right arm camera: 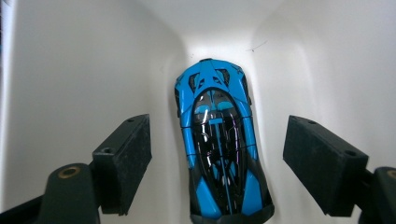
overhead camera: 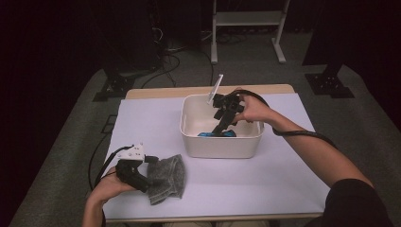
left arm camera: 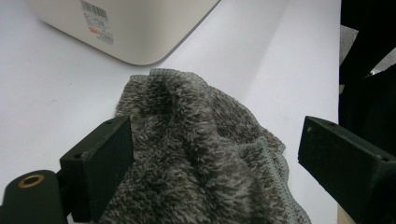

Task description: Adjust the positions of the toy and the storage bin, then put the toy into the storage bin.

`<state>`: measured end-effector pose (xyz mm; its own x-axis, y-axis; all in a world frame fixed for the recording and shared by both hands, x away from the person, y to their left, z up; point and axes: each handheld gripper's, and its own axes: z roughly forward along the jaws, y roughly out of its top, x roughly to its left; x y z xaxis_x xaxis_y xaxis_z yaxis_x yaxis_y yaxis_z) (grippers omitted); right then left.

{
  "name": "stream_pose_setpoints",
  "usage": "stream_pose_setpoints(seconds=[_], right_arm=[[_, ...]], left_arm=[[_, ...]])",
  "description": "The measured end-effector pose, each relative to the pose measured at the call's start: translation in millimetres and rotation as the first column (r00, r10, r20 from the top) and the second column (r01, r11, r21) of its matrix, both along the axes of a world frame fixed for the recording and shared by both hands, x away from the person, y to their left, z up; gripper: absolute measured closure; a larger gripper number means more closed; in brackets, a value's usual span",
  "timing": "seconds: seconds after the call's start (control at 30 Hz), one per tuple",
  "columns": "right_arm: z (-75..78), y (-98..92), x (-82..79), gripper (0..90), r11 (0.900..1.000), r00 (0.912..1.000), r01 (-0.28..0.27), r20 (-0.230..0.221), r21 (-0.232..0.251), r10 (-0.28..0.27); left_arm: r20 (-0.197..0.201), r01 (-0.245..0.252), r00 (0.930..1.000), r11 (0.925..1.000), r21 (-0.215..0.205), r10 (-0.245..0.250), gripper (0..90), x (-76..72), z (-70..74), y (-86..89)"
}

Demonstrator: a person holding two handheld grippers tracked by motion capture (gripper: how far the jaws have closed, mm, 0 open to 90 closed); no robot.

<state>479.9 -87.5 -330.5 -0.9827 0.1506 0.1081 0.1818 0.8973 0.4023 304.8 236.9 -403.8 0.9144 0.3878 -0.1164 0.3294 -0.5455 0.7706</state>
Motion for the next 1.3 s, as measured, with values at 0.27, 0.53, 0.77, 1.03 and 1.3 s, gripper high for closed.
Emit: stream_pose_setpoints(seconds=[0.27,0.53,0.77,1.03,1.3], right_arm=[[14.0,-14.5,-4.0,22.1,0.999,0.9996,0.028,0.007,0.046,-0.028],[33.4,-34.0,-12.2,22.1,0.994,0.9972,0.067,0.027,0.091,-0.069],[48.9,-53.0,-21.5,22.5,0.984,0.9938,0.091,0.05,0.154,-0.099],[59.2,-68.8,-30.6,22.7,0.974,0.9904,0.111,0.06,0.197,-0.125],[67.6,-86.3,-40.3,22.7,0.962,0.9846,0.139,0.071,0.237,-0.16]], left_arm=[[0.005,0.008,1.0,1.0,-0.001,-0.008,9.6,1.2,1.4,-3.8],[0.008,0.008,0.9999,1.0,0.002,-0.008,8.6,2.2,1.8,-5.8],[0.009,0.009,0.9999,1.0,0.005,-0.009,8.6,0.7,2.0,-7.2],[0.016,0.005,0.9999,1.0,0.007,-0.005,8.5,-0.5,3.8,-6.2],[0.015,0.006,0.9999,1.0,0.004,-0.006,8.5,-2.1,2.0,-5.1]])
